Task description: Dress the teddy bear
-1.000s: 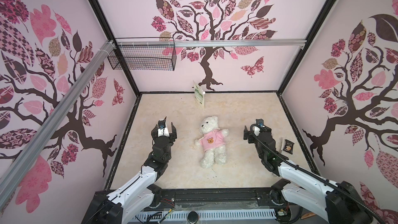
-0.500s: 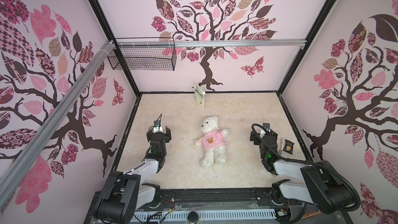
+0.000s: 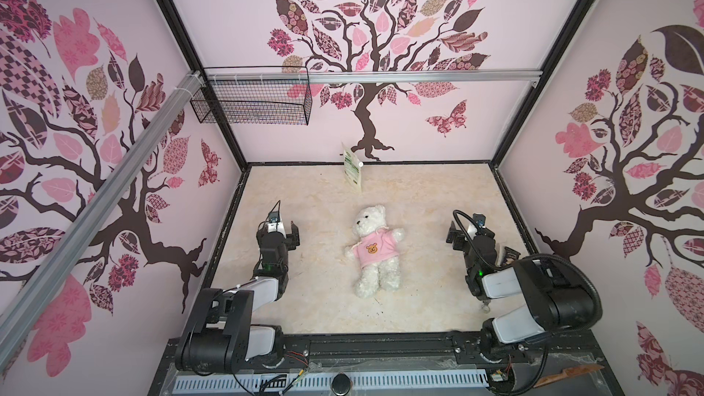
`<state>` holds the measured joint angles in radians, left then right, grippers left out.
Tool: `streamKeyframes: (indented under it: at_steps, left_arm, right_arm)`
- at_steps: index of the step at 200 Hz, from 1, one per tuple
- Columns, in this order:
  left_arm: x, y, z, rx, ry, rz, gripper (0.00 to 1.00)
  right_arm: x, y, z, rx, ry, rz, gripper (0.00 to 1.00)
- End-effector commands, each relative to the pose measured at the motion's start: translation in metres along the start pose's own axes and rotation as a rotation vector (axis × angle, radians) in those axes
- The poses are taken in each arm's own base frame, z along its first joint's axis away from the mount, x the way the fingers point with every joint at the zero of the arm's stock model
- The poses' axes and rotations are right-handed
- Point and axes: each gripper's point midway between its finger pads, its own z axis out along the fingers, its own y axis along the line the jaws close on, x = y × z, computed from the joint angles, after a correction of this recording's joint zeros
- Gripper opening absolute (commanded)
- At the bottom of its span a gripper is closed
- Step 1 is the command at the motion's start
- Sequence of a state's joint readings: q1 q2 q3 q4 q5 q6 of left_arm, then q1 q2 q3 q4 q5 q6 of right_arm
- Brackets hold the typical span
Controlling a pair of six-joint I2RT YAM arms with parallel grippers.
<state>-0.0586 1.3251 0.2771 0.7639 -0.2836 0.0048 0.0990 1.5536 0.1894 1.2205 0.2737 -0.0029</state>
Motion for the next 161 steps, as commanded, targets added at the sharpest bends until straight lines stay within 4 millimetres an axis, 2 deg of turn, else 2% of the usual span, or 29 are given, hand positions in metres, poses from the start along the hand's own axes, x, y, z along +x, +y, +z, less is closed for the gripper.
streamKeyframes:
  at_steps: [1,22,34,52,65,70,75,161]
  left_arm:
    - [-0.014,-0.007,0.009,0.057,-0.054,-0.044,0.84]
    - [0.004,-0.006,0.022,0.092,-0.042,-0.081,0.84]
    - [0.001,-0.006,0.033,0.095,-0.071,-0.086,0.85]
    - [0.009,-0.011,0.042,0.109,0.049,-0.061,0.86]
    - [0.005,-0.010,0.042,0.106,0.001,-0.067,0.88]
    - [0.007,-0.011,0.041,0.111,0.020,-0.060,0.95]
    - [0.009,-0.011,0.041,0.107,0.045,-0.059,0.97]
    - [0.009,-0.011,0.041,0.109,0.039,-0.062,0.97]
  right_arm:
    - [-0.024,0.011,0.012,-0.046,-0.045,0.042,0.99]
    - [-0.022,0.010,0.018,-0.050,-0.032,0.055,1.00]
    - [-0.021,0.010,0.019,-0.047,-0.022,0.052,0.99]
    - [-0.021,0.009,0.018,-0.043,-0.023,0.052,1.00]
    - [-0.021,0.009,0.018,-0.043,-0.025,0.052,1.00]
    - [-0.022,0.009,0.018,-0.043,-0.029,0.051,1.00]
    - [-0.022,0.008,0.017,-0.041,-0.028,0.050,1.00]
    - [-0.021,0.009,0.018,-0.043,-0.026,0.052,1.00]
